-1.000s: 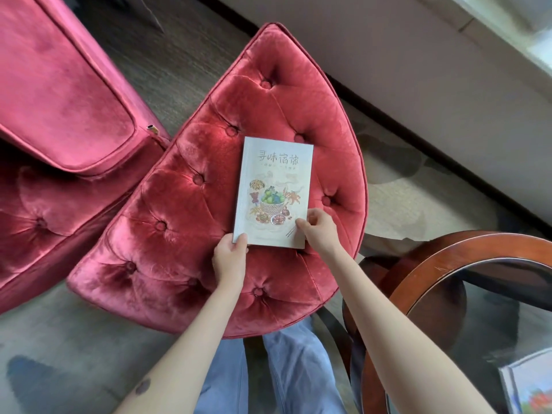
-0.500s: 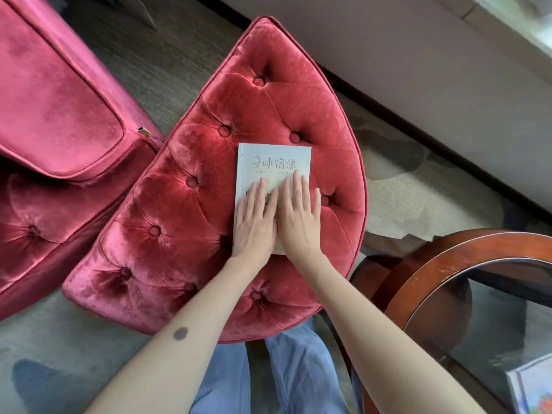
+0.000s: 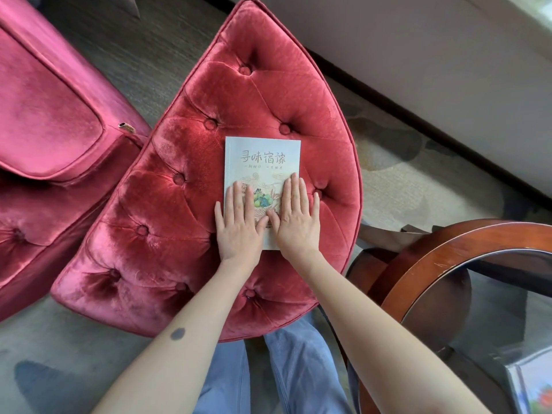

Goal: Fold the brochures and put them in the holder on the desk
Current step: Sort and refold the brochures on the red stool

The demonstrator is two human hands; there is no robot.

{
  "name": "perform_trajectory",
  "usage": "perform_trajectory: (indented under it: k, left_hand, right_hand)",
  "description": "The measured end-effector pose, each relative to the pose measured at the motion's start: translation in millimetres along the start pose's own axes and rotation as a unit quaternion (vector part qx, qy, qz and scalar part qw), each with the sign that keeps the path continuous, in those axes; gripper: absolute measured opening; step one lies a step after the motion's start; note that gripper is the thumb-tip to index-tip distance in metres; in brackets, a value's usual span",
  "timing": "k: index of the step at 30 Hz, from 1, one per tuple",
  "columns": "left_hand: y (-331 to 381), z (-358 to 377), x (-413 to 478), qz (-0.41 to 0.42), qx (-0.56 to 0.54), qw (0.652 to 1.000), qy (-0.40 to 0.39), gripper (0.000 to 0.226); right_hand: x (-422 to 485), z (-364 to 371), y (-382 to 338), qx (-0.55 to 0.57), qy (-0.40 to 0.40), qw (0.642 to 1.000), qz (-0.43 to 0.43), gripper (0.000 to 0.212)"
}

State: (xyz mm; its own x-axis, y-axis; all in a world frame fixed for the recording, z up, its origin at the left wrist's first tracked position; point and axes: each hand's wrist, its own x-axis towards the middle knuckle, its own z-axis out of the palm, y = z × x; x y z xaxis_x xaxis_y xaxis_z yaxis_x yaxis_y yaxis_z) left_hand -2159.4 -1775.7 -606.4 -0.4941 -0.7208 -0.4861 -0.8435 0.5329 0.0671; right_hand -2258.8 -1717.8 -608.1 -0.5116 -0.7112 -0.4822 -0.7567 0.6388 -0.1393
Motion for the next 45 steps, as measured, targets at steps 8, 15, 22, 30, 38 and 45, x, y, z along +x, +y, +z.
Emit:
perform_trajectory:
  k: [8, 15, 22, 30, 38, 45]
  left_hand:
    - [10.3, -27.2, 5.3, -0.164, -0.259, 0.950, 0.058, 0.069]
    - [0.8, -44.4, 15.4, -0.220, -0.369, 0.901, 0.065, 0.061]
    - [-0.3, -45.6, 20.3, -0.298, -0.495, 0.815, 0.043, 0.041]
    - [11.2, -58.9, -2.8, -0.252, -0.605, 0.755, 0.002, 0.014]
    - [36.3, -121.8, -14.4, -0.192, -0.635, 0.748, 0.001, 0.019]
    - [86.6, -167.0, -36.8, -0.099, -0.643, 0.759, -0.032, 0.003]
  right_hand:
    - [-4.3, -12.9, -1.7, 0.148, -0.008, 0.984, 0.102, 0.076]
    - [0.5, -31.1, -3.3, 0.313, 0.053, 0.925, 0.208, 0.033]
    - [4.1, -32.8, 13.2, 0.471, 0.021, 0.842, 0.262, 0.012]
    - [-19.3, -44.0, 35.2, 0.531, 0.026, 0.811, 0.246, 0.012]
    - [-41.4, -107.4, 47.6, 0.596, 0.080, 0.764, 0.232, 0.016]
    - [-80.5, -159.9, 94.3, 0.611, 0.139, 0.741, 0.241, 0.016]
